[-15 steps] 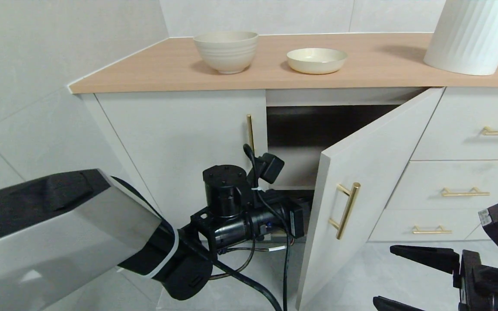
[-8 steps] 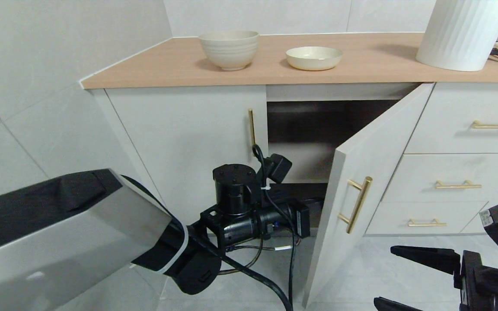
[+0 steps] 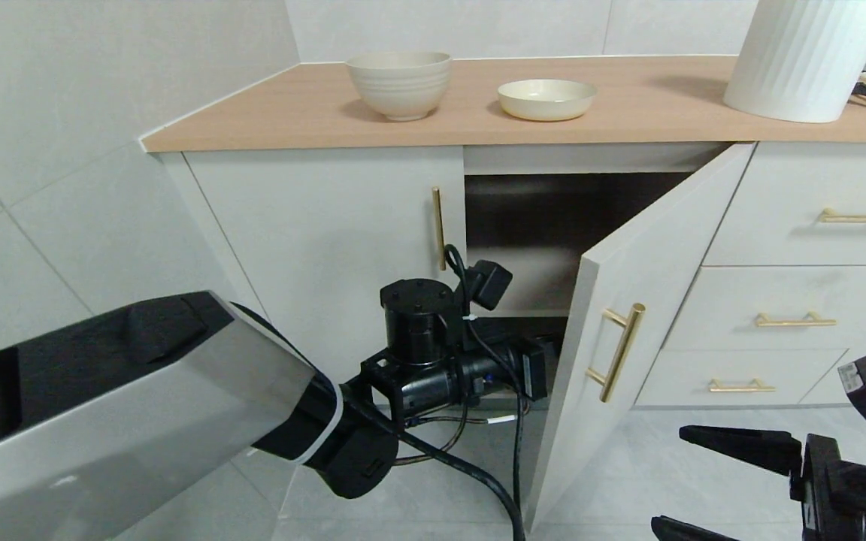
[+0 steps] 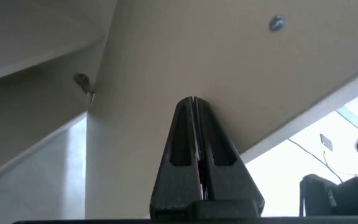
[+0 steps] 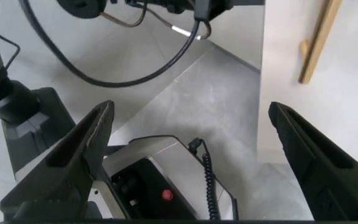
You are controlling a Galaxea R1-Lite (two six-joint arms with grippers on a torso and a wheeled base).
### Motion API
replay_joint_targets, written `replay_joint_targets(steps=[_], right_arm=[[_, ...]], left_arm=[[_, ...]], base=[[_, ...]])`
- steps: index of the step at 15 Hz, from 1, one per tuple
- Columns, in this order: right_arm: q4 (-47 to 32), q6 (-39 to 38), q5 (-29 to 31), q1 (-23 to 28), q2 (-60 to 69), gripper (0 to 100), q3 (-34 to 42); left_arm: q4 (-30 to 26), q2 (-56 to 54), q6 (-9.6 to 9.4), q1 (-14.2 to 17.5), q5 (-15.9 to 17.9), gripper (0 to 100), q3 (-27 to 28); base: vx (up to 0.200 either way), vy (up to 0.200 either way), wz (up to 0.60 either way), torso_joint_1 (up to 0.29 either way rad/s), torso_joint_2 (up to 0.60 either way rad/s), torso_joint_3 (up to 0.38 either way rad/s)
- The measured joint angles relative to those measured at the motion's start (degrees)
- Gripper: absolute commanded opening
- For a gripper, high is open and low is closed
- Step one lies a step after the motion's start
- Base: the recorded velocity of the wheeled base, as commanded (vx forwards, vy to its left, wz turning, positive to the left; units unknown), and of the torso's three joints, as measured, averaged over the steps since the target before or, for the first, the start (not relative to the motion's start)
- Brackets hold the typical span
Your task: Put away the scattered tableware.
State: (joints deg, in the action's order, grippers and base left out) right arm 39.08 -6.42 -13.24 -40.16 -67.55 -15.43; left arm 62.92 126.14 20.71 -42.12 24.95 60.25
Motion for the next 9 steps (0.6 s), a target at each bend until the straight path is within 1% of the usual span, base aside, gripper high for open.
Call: replay_joint_targets(steps=[1,2,4,5,7,8,9], right_arm=[[0.00,-0.11,-0.28,-0.06,0.46,100,-0.07],[0.02,-0.20,-1.05,-0.91,1.51,100,-0.18],[-0.05,-0.24,-2.90,-3.34,4.10,100,-0.16],[-0.02,-0.24,-3.29,-4.16,5.14,100,-0.05],[-0.06,-0.24,-3.34,-4.72,6.22,100,0.09],[-0.09,-0.24,-3.32,-4.80,6.41,100,0.11],[-0.09,-0.24,-3.29,-4.85,6.52,100,0.15]], left_arm=[[-0.02,-0.06,0.00,-0.99,-0.71,0,0.02],[0.11,-0.17,-0.05,-3.13,-1.45,0,0.02],[1.18,-0.61,-0.51,-8.86,-1.67,0,-0.71],[2.08,-1.05,-0.88,-11.13,-1.69,0,-1.97],[5.23,-2.11,-1.12,-12.56,-1.91,0,-4.92],[5.73,-2.77,-1.12,-12.13,-1.96,0,-6.00],[5.80,-3.51,-1.12,-10.96,-2.02,0,-6.94]], base=[[0.000,0.000,0.00,0.000,0.00,0.000],[0.000,0.000,0.00,0.000,0.00,0.000],[0.000,0.000,0.00,0.000,0.00,0.000],[0.000,0.000,0.00,0.000,0.00,0.000],[0.000,0.000,0.00,0.000,0.00,0.000],[0.000,0.000,0.00,0.000,0.00,0.000],[0.000,0.000,0.00,0.000,0.00,0.000]])
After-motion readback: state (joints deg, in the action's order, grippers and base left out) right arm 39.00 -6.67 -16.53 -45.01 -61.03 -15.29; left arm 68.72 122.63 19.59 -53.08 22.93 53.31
